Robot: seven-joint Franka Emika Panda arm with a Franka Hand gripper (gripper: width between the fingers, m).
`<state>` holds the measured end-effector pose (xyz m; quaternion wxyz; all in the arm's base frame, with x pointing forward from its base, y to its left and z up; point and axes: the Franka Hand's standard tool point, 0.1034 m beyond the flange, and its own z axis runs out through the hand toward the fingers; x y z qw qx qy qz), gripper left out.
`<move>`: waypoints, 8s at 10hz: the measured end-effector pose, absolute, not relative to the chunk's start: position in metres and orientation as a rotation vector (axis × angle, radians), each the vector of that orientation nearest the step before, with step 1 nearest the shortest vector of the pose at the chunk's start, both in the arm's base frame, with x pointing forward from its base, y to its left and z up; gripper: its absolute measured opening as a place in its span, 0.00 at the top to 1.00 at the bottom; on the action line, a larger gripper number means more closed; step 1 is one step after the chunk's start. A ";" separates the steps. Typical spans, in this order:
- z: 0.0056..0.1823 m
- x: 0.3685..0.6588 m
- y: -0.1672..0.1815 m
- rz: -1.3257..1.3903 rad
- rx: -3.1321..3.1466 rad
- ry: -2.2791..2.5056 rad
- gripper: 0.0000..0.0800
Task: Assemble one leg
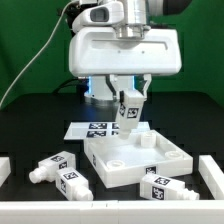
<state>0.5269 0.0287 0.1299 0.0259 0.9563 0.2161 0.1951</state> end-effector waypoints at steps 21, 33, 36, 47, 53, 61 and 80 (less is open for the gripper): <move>0.099 0.522 0.127 0.765 3.049 0.571 0.65; 0.085 0.526 0.120 0.798 3.037 0.541 0.50; 0.093 0.528 0.120 0.788 3.041 0.545 0.20; 0.126 0.522 0.130 0.137 3.195 0.416 0.19; 0.121 0.526 0.130 0.001 3.197 0.407 0.19; 0.094 0.545 0.124 -0.003 3.197 0.431 0.19; 0.092 0.545 0.125 0.065 3.140 -1.083 0.65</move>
Offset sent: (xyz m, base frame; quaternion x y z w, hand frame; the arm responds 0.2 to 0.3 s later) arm -0.0113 0.0621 -0.0019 0.0486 -0.0011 0.0905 0.9947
